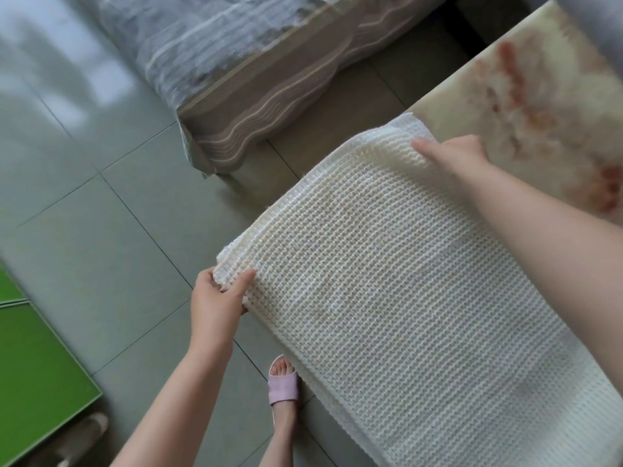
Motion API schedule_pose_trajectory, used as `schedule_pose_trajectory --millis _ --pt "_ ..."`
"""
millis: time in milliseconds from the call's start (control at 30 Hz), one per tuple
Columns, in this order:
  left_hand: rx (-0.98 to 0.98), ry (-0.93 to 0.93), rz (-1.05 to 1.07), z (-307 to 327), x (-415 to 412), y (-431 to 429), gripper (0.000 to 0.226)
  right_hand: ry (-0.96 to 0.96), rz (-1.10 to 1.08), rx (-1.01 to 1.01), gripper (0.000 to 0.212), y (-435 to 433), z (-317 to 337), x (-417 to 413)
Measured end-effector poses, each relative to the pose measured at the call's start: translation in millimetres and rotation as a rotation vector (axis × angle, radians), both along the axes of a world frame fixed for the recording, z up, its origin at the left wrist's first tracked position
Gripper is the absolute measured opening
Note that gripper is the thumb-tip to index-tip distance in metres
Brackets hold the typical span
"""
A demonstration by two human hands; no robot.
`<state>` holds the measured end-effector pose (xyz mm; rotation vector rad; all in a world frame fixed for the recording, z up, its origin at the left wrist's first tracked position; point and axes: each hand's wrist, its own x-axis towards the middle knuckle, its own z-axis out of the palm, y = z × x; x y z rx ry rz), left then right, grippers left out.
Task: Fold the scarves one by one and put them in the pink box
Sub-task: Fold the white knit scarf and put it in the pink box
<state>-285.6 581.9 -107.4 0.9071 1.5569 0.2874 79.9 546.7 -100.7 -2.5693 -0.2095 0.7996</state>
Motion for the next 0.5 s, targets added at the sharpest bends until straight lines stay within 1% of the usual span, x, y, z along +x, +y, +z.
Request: schedule_pose_trajectory --millis 33,67,100,200,267,367,433,500 --pt "0.005 -0.014 0.031 1 0 -3 0.036 0.019 0.013 0.046 0.037 1 0 2" --pt "0.018 -0.021 0.055 2 0 -6 0.035 0.003 0.013 0.113 0.029 1 1 4" --pt "0.041 -0.018 0.069 3 1 -8 0.034 -0.047 0.017 0.186 0.028 1 2 6" --pt "0.151 0.034 0.108 3 4 -7 0.031 -0.323 0.079 0.321 0.026 2 7 10" --pt "0.195 0.069 0.098 0 3 -5 0.031 -0.362 0.136 0.340 0.032 1 3 8" --pt "0.187 0.127 0.019 -4 2 -5 0.031 -0.299 0.218 0.220 0.055 -2 -8 1" --pt "0.171 0.120 0.024 -2 3 -7 0.032 -0.277 0.204 0.206 0.060 -1 -12 -1" --pt "0.129 0.088 0.065 -1 3 -8 0.036 -0.260 0.142 0.200 0.060 1 -16 3"
